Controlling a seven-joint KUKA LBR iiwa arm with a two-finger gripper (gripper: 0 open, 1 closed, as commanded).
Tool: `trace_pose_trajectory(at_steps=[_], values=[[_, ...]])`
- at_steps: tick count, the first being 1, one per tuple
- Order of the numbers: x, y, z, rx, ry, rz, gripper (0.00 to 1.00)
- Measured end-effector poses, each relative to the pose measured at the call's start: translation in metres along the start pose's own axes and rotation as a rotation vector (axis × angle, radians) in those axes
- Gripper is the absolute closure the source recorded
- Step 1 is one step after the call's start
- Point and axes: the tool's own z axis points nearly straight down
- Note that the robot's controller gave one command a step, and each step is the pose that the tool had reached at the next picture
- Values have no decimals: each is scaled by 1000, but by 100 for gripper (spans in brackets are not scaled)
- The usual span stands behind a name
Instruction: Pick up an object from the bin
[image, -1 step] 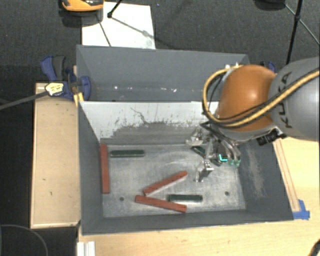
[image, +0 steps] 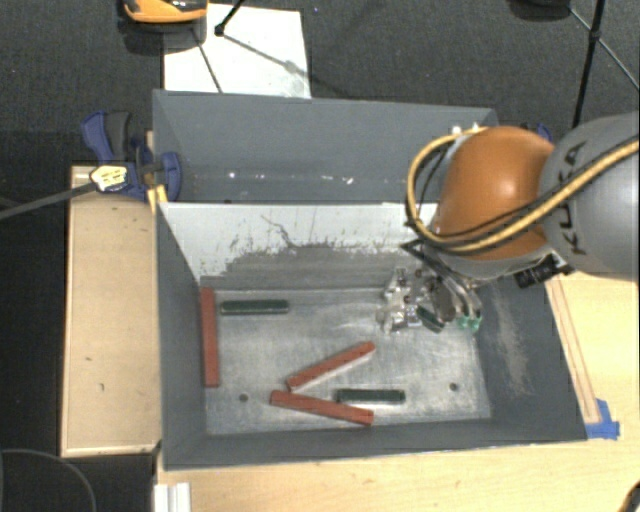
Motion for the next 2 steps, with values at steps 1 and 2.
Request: trace_pose_trajectory(at_steps=[1, 2], values=[[0, 0, 0, 0, 0, 0, 100], [-1, 43, -25, -1, -4, -340, 0]])
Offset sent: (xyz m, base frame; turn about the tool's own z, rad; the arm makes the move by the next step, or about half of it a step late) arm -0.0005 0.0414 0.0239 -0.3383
